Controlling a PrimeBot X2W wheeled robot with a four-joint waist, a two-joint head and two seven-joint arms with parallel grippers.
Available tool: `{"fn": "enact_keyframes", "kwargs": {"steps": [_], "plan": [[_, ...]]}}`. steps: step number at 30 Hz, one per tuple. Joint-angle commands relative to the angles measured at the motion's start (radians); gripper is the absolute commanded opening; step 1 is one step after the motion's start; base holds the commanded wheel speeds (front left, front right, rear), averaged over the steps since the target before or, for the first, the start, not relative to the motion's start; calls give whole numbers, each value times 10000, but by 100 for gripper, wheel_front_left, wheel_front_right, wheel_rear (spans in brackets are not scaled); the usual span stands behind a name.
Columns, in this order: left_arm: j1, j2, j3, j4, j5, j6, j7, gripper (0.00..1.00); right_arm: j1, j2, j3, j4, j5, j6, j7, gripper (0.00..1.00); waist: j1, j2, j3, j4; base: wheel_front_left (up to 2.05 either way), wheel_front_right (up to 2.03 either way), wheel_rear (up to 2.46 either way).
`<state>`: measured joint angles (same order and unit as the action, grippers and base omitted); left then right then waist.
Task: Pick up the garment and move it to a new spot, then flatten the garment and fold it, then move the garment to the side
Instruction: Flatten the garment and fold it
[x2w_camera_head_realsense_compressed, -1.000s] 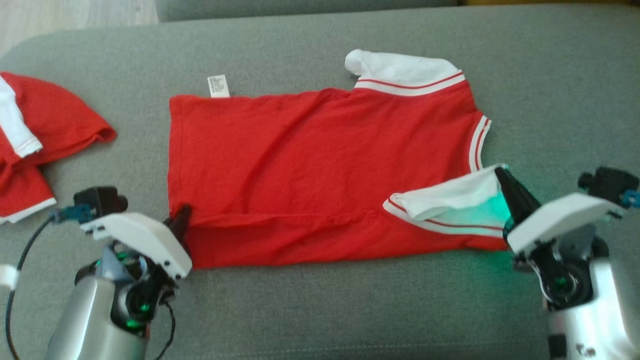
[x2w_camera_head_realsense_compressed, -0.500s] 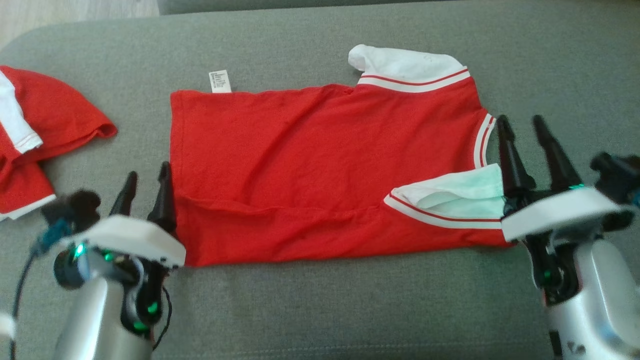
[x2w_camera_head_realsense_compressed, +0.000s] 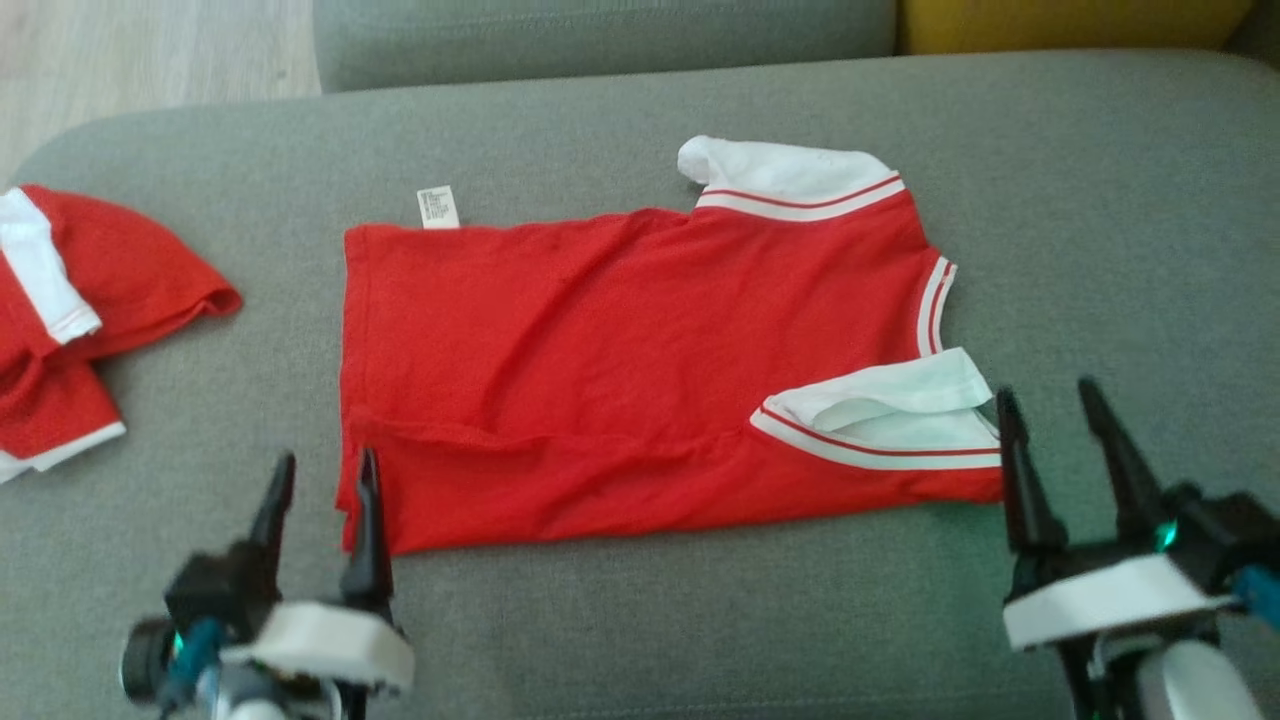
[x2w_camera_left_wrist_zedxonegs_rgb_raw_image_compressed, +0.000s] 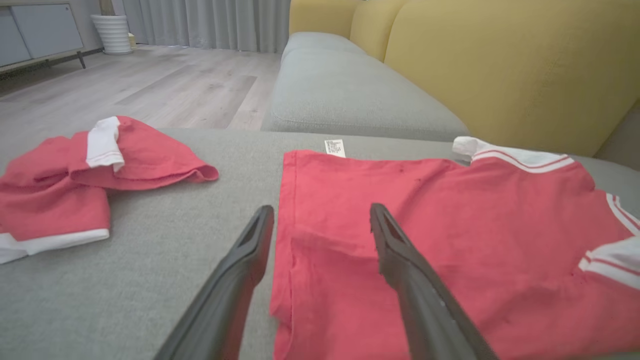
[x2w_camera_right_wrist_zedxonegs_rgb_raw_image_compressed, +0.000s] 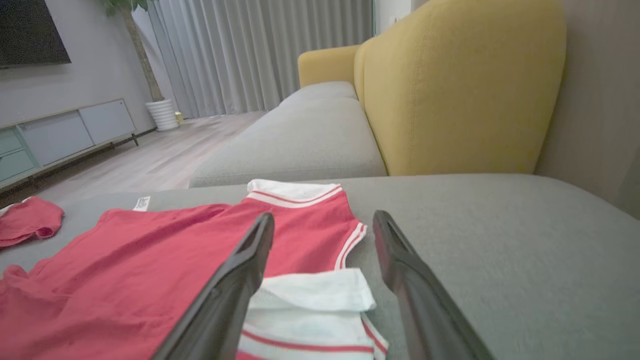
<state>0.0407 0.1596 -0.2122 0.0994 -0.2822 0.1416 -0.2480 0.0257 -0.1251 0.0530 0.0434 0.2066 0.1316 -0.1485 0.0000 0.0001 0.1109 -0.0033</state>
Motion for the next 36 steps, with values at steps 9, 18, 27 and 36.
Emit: {"fn": "enact_keyframes", "kwargs": {"steps": [9, 18, 27, 36], "plan": [[416, 80, 239, -187, 159, 114, -122, 100, 518, 241, -22, -582, -149, -9, 321, 100, 0, -1, -446, -58, 0, 0, 0], [400, 102, 197, -11, 135, 70, -128, 100, 640, 282, -100, -554, -132, -9, 449, 100, 0, -1, -540, -3, 0, 0, 0], [-158, 118, 0, 737, -390, -505, 551, 100, 332, 301, -467, 380, 66, -9, 952, 100, 0, -1, -192, 127, 0, 0, 0], [-1240, 29, 32, 2613, -1060, -1091, 1023, 100, -749, 395, -565, 2450, 147, -9, 1799, 100, 0, -1, 516, 214, 0, 0, 0]]}}
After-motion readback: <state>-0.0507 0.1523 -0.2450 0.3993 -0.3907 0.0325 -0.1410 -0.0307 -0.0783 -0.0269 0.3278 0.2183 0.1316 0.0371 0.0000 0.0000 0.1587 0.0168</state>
